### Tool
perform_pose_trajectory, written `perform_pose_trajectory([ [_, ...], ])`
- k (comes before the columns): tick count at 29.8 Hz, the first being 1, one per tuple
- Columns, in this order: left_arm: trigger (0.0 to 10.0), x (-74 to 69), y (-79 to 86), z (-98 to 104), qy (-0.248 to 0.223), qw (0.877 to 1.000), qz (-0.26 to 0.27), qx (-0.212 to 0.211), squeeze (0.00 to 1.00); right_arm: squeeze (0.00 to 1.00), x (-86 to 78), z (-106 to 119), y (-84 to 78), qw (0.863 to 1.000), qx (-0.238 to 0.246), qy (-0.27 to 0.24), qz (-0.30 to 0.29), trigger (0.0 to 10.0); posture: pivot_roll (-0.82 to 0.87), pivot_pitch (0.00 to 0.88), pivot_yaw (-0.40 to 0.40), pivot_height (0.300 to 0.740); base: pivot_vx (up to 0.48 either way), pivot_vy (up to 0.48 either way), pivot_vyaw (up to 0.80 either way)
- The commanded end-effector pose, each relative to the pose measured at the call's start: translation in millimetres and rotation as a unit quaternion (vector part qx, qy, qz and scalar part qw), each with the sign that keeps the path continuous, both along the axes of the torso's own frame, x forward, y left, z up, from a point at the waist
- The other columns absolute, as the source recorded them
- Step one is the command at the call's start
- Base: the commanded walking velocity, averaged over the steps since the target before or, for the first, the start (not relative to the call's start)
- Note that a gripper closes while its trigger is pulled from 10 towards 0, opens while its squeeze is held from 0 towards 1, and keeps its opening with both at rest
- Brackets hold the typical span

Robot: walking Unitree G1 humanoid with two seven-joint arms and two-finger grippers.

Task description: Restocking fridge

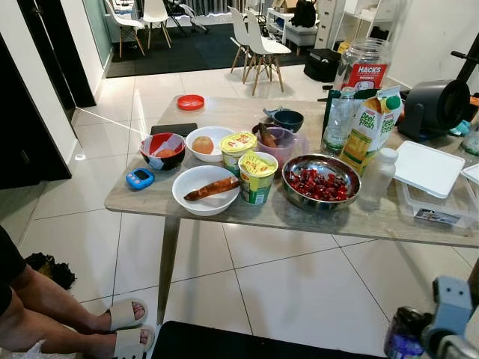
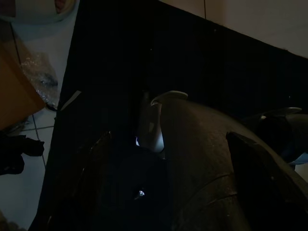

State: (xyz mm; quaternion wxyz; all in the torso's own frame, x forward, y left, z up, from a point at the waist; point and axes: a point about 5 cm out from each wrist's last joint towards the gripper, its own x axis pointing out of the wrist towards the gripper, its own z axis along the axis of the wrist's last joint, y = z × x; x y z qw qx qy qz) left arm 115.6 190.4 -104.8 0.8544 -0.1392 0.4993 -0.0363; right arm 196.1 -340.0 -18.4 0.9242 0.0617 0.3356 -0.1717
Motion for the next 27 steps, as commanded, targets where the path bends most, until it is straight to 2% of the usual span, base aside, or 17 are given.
perform_pose_trajectory([
  [1,10.0,-1.1,-2.3,-1,0.002,1.000,0.002,0.000,0.00,0.00,-1.7,-4,3.1,1.000,0.005,-0.001,-0.017,10.0,-0.03,0.000,-0.010,0.740,0.000,0.000,0.00],
  [6,10.0,-2.3,2.7,-1,0.002,1.000,0.008,0.009,0.00,0.00,-9.9,-23,25.1,0.999,0.014,0.031,-0.040,10.0,-0.01,0.000,-0.014,0.740,0.000,0.000,0.00],
  [11,10.0,-3.4,7.6,0,0.003,1.000,0.012,0.017,0.00,0.00,-10.2,-30,38.3,0.998,0.026,0.034,-0.056,10.0,-0.01,0.000,-0.014,0.740,0.000,0.000,0.00],
  [20,10.0,-1.6,5.7,0,0.005,1.000,0.005,0.027,0.00,0.00,-17.0,-45,64.3,0.996,0.034,0.074,-0.021,10.0,-0.02,0.000,-0.023,0.740,0.000,0.000,0.00],
  [23,10.0,4.1,1.1,0,0.001,1.000,0.005,0.027,0.00,0.00,-21.2,-53,78.3,0.995,0.038,0.094,0.000,10.0,-0.03,0.000,-0.027,0.740,0.000,0.000,0.00],
  [27,10.0,10.5,-4.0,1,-0.006,1.000,0.004,0.023,0.00,0.00,-28.1,-59,87.5,0.992,0.035,0.120,0.013,10.0,-0.03,0.000,-0.032,0.740,0.000,0.000,0.00],
])
